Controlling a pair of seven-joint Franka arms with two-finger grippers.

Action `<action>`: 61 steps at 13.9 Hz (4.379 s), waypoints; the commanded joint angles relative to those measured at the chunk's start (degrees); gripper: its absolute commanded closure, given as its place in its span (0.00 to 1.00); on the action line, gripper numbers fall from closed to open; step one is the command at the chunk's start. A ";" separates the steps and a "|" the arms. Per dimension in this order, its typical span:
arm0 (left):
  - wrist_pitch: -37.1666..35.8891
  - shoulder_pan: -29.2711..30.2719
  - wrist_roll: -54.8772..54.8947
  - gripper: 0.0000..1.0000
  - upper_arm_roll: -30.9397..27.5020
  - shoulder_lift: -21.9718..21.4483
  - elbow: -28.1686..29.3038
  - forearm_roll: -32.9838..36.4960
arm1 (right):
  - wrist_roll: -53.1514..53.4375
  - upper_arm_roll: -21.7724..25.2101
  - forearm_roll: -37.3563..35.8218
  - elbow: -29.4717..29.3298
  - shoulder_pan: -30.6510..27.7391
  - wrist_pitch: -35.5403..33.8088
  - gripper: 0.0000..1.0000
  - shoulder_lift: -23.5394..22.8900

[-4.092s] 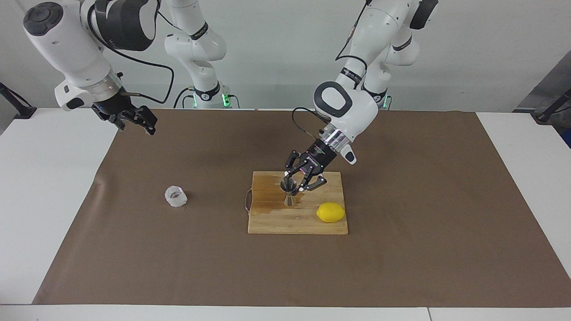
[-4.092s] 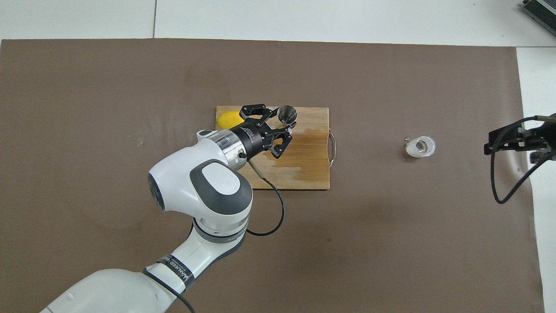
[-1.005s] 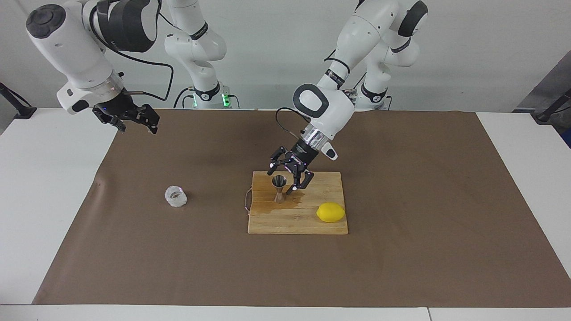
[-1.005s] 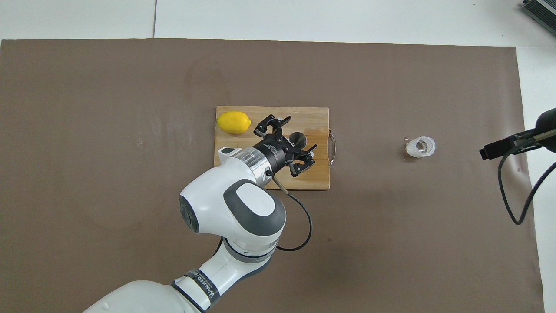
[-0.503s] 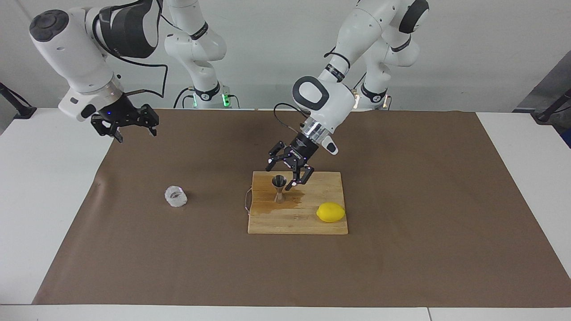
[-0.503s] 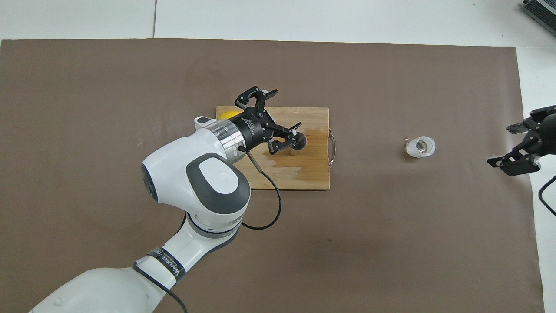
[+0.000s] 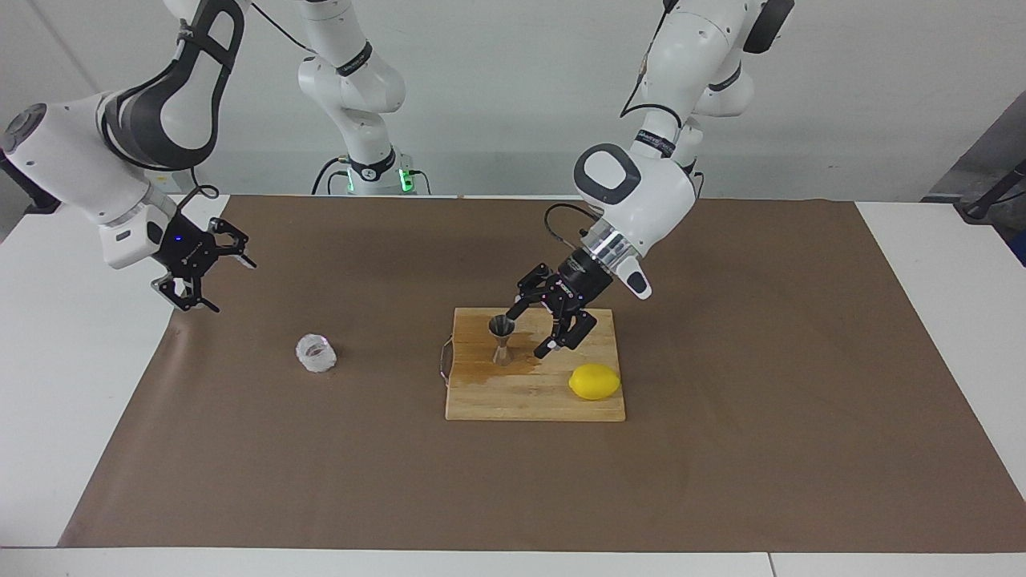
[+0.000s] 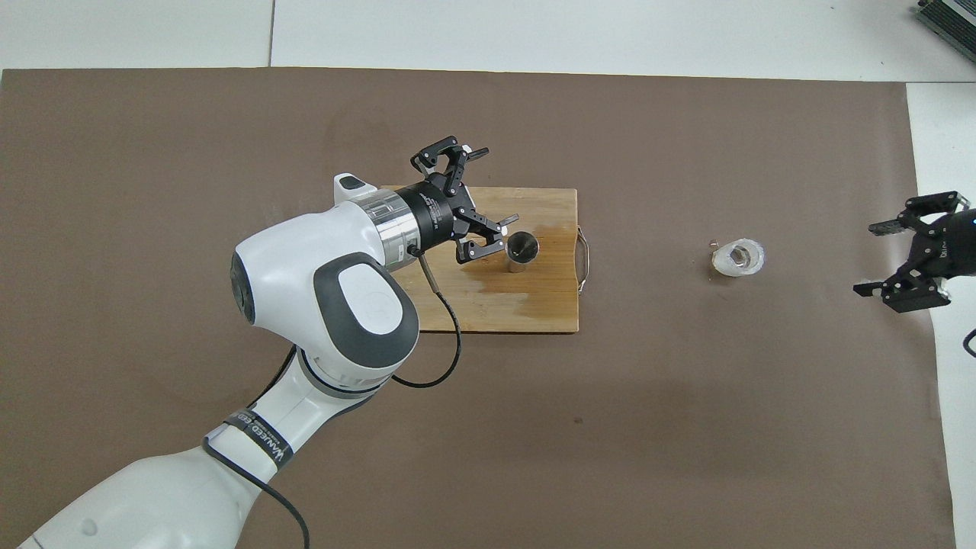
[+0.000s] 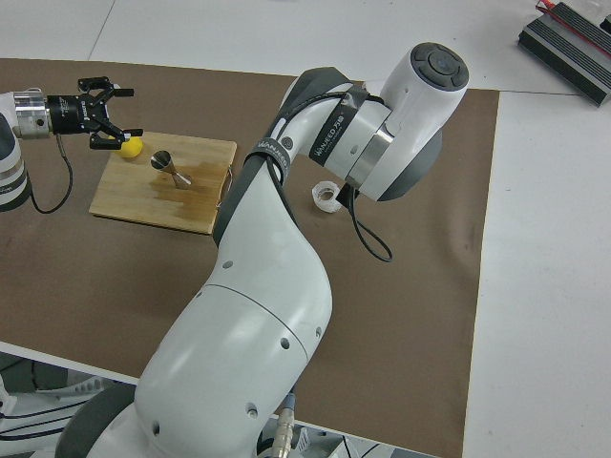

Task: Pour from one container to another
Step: 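Open the left gripper and withdraw while the right gripper reaches the white cup, then grasp the white cup with the right gripper while the left gripper retreats, then carry the white cup with the right gripper over the metal cup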

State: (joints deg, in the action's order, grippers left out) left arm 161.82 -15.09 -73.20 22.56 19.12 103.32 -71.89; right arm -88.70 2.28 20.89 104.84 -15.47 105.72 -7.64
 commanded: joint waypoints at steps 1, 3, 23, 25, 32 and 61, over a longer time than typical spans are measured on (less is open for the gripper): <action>-8.25 3.30 -0.45 0.00 -0.41 -2.24 1.62 7.52 | -6.56 -0.26 5.03 -0.25 -1.32 0.37 0.00 -2.64; -13.00 4.01 -0.45 0.00 -1.11 -2.77 1.44 16.81 | -10.25 -0.35 5.56 -0.25 -1.85 -0.16 0.00 -4.22; -50.20 18.69 54.64 0.00 -5.16 -13.93 -4.36 68.18 | -38.03 -0.53 32.27 5.72 1.23 12.58 0.00 -18.20; -50.55 20.09 54.30 0.00 -5.25 -14.28 -3.83 68.29 | -39.53 -0.53 33.69 7.04 2.10 12.76 0.00 -18.03; -61.35 15.12 61.84 0.00 -15.57 -17.09 -9.43 73.65 | -41.65 -0.53 33.69 9.24 2.19 13.99 0.27 -17.50; -72.26 22.03 71.62 0.00 -13.77 -22.99 -8.31 70.13 | 6.33 -6.24 7.61 -2.63 29.61 24.01 0.74 -10.12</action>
State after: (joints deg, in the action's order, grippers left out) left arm 90.07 6.05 -2.28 8.43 -2.30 93.44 -1.04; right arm -85.23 -4.03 32.45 102.27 12.92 128.94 -17.79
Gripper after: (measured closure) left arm 0.000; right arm 0.489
